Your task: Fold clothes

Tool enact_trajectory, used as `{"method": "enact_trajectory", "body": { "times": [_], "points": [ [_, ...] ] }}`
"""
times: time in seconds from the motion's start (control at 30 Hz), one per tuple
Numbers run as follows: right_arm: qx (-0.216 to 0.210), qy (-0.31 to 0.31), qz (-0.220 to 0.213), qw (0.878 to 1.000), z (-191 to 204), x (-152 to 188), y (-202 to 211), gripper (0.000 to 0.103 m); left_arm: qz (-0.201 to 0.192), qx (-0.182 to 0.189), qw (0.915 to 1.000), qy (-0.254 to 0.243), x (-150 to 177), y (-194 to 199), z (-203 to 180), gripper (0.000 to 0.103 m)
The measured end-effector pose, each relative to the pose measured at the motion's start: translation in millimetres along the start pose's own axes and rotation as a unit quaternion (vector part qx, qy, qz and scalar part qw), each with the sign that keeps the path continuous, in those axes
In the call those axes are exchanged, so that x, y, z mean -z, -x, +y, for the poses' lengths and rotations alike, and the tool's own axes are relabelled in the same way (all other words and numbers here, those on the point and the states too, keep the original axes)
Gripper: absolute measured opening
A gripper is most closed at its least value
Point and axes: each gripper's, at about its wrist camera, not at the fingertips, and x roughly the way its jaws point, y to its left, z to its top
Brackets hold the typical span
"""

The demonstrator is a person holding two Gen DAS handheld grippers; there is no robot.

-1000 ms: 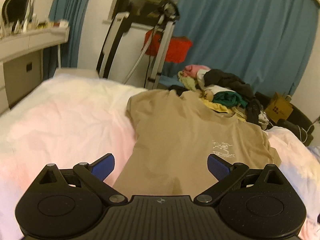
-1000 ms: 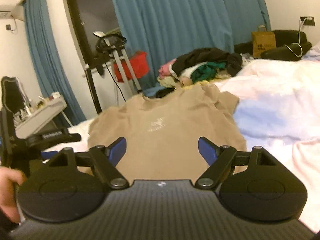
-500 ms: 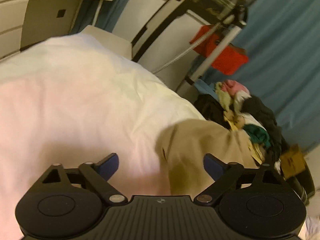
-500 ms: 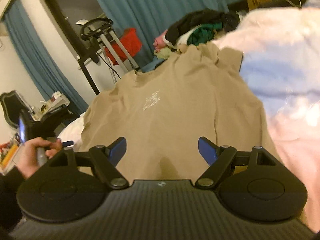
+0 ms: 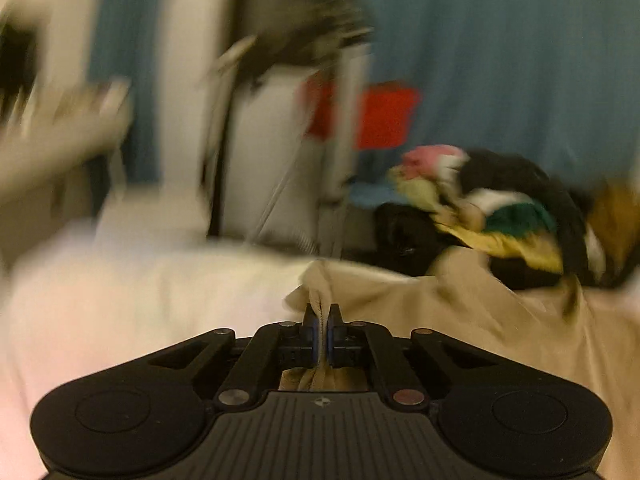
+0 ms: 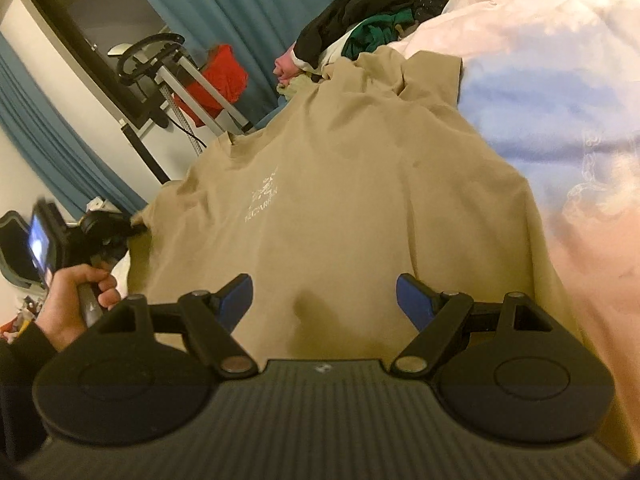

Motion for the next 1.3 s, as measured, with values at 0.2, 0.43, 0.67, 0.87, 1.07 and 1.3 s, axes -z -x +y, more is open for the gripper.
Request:
{"method": "enact_trajectory", "body": {
  "times": [0.2, 0.43, 0.67, 0.87, 1.07, 1.3],
  "points": [
    [0.007, 0.006, -0.015, 1.000, -2.6, -4.2, 14.5, 0.080, -0.027, 0.121, 0.9539, -0.273, 35.0, 32.3, -123.1, 0.006],
    [0.005, -0.002, -0.019, 1.000, -10.9, -8.6, 20.8, 0.081, 0.036, 0.171, 0.9331, -0.315, 78.7, 44.5, -160.2, 0.046],
    [0.000, -0.023, -0.006, 1.000, -16.3, -7.5, 16.9, 0.081, 0.021, 0.164, 0.9665, -0.197, 45.6, 59.8, -104.0, 0.058],
    [0.006, -0.019, 0.004, 1.000, -16.4, -4.0, 9.1, 0.081, 0.041, 0.098, 0.9909, -0.082, 14.1, 12.0, -82.0, 0.054],
    [0.017, -0.014, 0.007, 1.000, -20.5, -2.2, 0.1, 0.081, 0.064, 0.094, 0.9935, -0.003, -6.4, -20.9, -62.4, 0.005],
    [0.027, 0.004, 0.008, 1.000, -17.2, 1.2, -6.8, 0.083, 0.056, 0.054, 0.9962, 0.039, -40.1, -23.8, 17.5, 0.003]
  ]
}}
